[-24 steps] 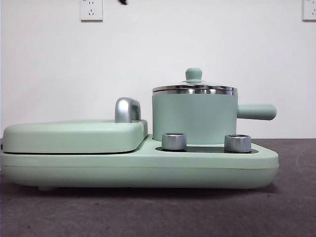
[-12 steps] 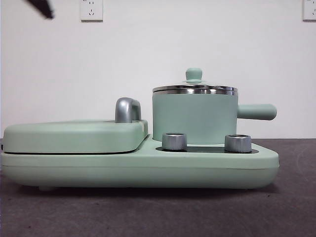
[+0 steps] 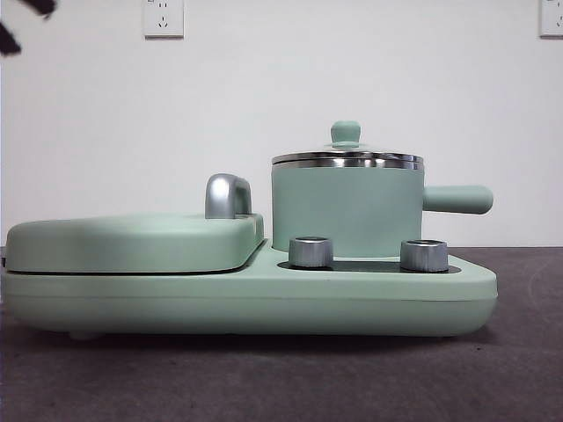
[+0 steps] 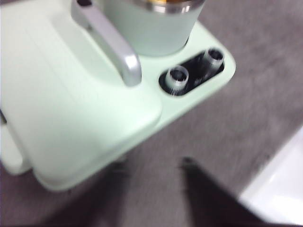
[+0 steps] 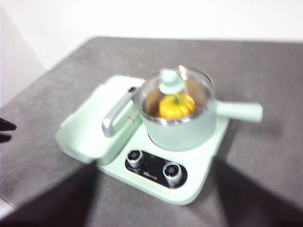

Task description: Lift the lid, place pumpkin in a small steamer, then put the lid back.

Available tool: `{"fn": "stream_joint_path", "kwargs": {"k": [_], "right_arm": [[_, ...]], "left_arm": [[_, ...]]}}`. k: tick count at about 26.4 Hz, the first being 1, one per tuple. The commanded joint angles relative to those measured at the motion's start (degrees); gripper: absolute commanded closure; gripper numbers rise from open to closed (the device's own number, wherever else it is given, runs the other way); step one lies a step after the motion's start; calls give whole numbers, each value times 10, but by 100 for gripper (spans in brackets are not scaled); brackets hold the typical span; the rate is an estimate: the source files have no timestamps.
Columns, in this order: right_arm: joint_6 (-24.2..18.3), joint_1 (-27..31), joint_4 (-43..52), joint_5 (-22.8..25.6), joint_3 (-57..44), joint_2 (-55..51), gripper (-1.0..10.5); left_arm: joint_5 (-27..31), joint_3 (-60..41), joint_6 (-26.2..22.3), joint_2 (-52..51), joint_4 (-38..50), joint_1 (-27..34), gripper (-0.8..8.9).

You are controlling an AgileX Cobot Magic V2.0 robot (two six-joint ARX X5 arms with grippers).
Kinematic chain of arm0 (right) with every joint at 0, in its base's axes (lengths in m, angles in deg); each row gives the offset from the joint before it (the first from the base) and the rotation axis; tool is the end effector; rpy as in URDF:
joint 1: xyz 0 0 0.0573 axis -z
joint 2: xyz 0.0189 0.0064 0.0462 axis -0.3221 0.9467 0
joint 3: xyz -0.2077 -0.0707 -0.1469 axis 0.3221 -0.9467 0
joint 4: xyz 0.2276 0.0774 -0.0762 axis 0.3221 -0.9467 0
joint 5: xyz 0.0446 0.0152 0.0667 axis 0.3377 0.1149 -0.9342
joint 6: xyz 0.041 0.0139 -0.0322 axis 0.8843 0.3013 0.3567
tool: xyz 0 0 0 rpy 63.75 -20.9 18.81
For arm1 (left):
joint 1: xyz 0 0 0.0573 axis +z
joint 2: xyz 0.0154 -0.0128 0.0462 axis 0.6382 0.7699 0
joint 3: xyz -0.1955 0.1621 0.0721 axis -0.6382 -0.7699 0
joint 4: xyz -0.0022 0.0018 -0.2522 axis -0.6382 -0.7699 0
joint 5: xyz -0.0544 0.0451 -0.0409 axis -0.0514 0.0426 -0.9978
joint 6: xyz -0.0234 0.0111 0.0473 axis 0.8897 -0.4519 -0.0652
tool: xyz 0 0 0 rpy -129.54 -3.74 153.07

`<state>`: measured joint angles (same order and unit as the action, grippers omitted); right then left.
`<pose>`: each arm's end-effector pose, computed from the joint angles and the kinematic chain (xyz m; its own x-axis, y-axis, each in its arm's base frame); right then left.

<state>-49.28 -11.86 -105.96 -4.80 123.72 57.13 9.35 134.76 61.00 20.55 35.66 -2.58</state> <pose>0.0286 0.0196 0.3677 0.7703 0.5541 -0.3156 -0.4901 0.8310 0.2629 0.0869 -0.0812 0.3070 0.5737 -0.5998 -0.5577 0.6272 0.7597 -0.1719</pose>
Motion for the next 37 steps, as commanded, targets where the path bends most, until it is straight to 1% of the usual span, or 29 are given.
{"fn": "stream_joint_path", "kwargs": {"k": [1,3,6,15,19,20,21,23,25,27,30,33,37], "right_arm": [[-29,-3,-6,11,6,2,931],[-26,-3,-17,30,6,2,936],[-28,-3,-20,30,7,1,936],[-29,-3,-20,34,7,1,936],[-29,-3,-20,34,7,1,936],[-29,-3,-20,34,7,1,936],[-29,-3,-20,34,7,1,936],[-29,-3,-20,34,7,1,936],[-29,-3,-20,34,7,1,936],[-29,-3,-20,34,7,1,936],[-29,-3,-20,34,7,1,936],[-29,-3,-20,34,7,1,936],[-29,-3,-20,34,7,1,936]], "left_arm": [[1,3,4,-20,34,-5,801],[1,3,5,-28,50,-5,798],[1,4,5,-38,64,-5,798],[1,1,4,-49,70,-5,798],[-6,-9,4,-63,74,17,798],[-15,-16,4,-67,78,29,798],[-18,-30,-9,-71,94,46,798],[-17,-72,-63,-84,152,92,798],[-17,-127,-83,-104,211,143,798],[-17,-199,-82,-137,270,198,798],[-17,-302,-56,-199,330,261,798],[-16,-371,-49,-261,344,307,798],[-16,-422,-49,-327,346,349,798]]}}
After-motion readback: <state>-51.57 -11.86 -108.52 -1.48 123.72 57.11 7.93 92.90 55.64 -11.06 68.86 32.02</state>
